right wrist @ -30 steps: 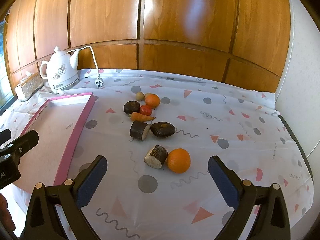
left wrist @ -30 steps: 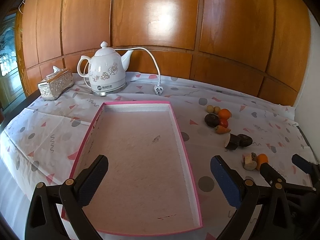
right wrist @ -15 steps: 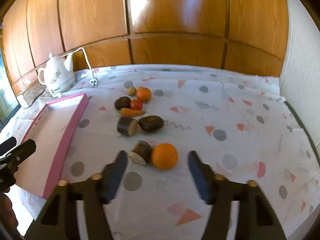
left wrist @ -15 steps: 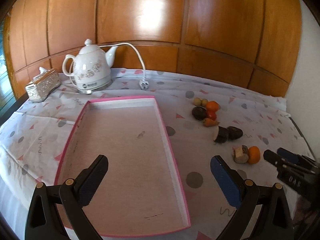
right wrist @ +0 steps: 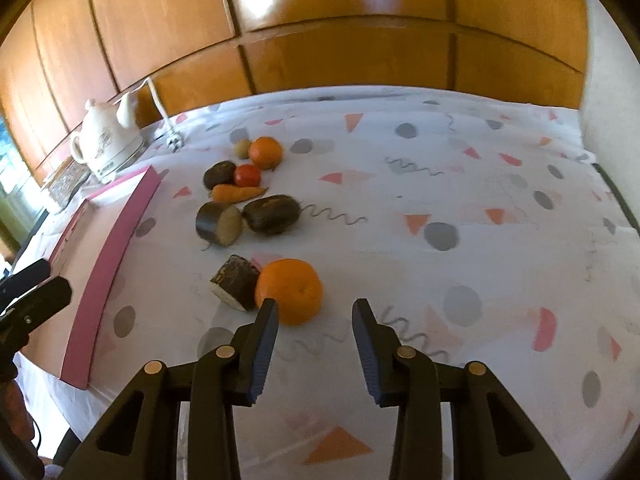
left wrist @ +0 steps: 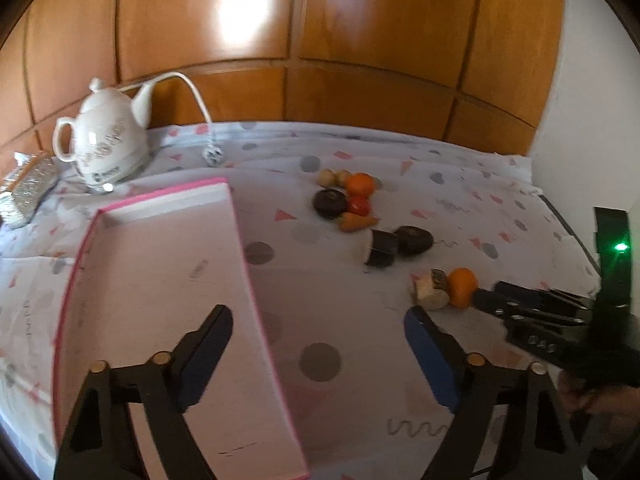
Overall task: Organize fruits
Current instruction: 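Grasp the orange with the right tool while the left tool grasps the cut yam slice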
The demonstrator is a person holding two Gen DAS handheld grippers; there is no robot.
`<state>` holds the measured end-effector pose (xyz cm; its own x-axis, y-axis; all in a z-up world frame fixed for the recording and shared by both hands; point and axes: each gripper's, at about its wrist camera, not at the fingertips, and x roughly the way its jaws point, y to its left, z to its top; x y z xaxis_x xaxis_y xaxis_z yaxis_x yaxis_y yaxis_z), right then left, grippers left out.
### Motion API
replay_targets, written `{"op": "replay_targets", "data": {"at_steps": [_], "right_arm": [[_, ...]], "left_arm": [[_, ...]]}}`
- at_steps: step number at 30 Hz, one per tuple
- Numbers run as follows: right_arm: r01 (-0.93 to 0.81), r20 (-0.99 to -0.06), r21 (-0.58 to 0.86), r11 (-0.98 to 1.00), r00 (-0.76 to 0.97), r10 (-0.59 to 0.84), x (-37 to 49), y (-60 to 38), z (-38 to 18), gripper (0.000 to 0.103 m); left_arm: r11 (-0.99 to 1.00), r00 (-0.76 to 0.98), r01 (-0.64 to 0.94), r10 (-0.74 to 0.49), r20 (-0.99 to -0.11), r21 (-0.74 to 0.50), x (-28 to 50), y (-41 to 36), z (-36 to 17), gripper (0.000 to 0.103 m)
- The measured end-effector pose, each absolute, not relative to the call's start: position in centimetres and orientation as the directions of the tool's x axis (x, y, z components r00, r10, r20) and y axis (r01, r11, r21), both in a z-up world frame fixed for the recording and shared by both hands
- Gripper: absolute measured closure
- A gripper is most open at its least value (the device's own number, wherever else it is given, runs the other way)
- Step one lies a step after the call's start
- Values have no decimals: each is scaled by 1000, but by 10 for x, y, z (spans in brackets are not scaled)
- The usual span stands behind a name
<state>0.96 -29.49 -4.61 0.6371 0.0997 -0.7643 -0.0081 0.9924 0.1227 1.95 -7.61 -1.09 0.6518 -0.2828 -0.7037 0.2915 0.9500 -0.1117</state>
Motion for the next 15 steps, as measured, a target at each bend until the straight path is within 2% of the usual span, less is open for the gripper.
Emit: {"op": "replay_targets", "data": {"at_steps": [5, 11, 15], "right_arm": [[-59, -764, 114, 992, 632, 126, 19, -286, -50, 64], [-98, -762, 121, 988, 629, 156, 32, -281, -54, 64], [-120, -754, 114, 986, 636, 164, 35, -281, -55, 66]], "left_arm": [[937, 612, 318, -320, -724, -146, 26, -88, -16, 24], [916, 566, 356, -370, -737, -187, 36, -106, -19, 33], [895, 515, 385, -411, -753, -226, 43, -120, -25, 44]]}}
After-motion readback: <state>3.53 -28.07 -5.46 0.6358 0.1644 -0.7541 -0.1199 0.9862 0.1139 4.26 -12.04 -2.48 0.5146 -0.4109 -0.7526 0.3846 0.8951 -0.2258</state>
